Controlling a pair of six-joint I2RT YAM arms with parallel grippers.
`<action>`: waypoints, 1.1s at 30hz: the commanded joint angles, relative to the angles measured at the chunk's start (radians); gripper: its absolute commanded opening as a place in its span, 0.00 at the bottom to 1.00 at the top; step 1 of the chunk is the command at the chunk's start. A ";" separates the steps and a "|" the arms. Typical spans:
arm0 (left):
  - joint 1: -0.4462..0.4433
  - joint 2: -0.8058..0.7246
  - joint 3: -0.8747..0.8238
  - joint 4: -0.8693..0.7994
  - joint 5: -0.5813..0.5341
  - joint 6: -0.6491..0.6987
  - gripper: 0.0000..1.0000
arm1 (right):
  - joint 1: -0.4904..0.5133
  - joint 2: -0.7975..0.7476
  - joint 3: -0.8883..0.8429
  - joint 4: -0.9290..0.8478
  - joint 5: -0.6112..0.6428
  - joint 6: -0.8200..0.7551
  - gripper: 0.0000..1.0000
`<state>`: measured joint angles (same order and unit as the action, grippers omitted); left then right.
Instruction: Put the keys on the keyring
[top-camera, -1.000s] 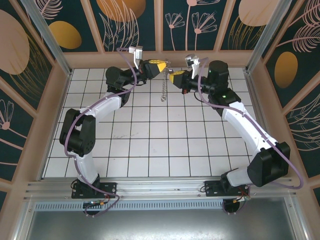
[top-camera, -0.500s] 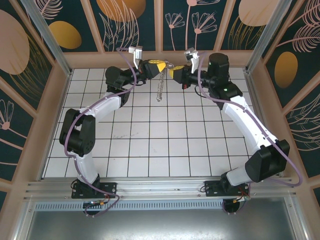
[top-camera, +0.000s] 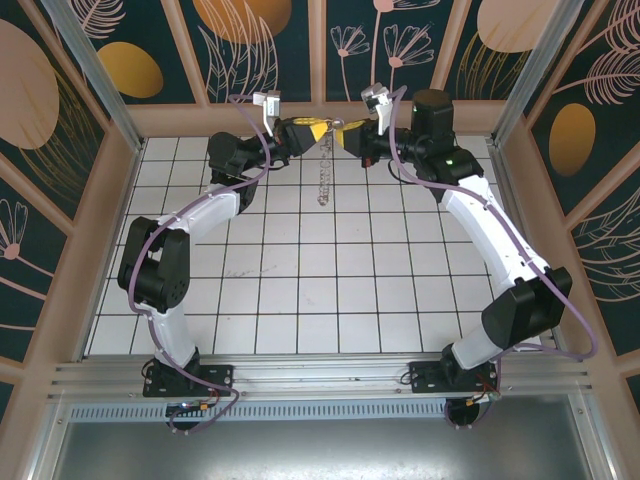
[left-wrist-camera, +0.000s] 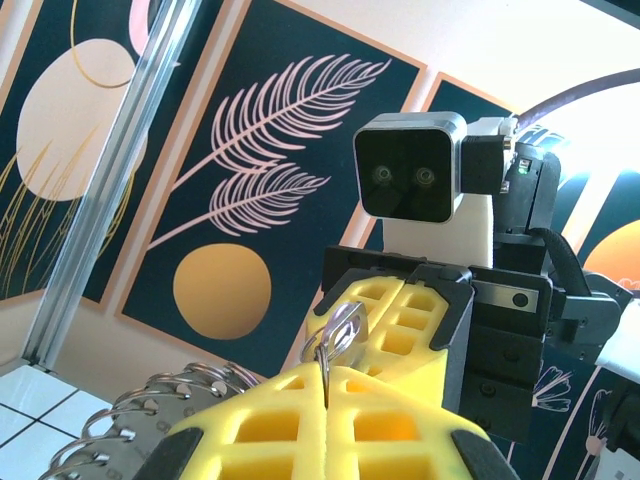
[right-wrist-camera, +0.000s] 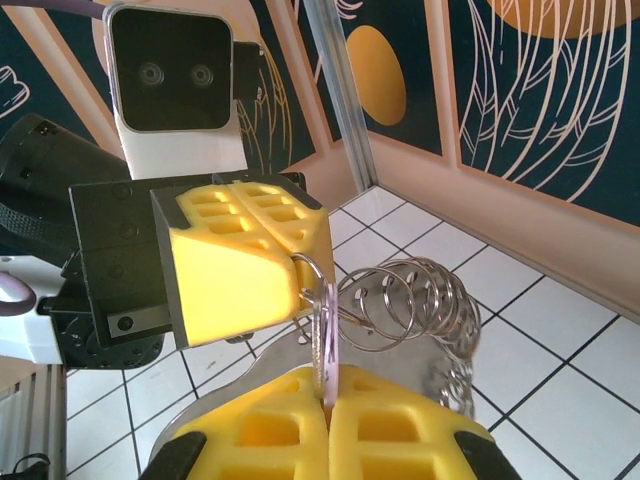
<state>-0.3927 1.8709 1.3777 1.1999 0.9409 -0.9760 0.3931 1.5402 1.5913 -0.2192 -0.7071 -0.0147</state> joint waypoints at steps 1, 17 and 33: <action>-0.004 -0.029 -0.003 0.047 0.010 0.016 0.00 | -0.006 0.012 0.041 -0.026 0.053 -0.033 0.00; -0.005 -0.032 0.009 0.037 0.000 0.023 0.00 | -0.005 -0.024 -0.076 -0.028 0.066 -0.045 0.00; -0.005 -0.029 0.009 0.030 0.002 0.026 0.00 | -0.006 -0.022 -0.034 -0.047 0.106 -0.069 0.00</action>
<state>-0.4000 1.8709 1.3743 1.1656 0.9409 -0.9688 0.3962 1.5341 1.5124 -0.2401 -0.6502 -0.0555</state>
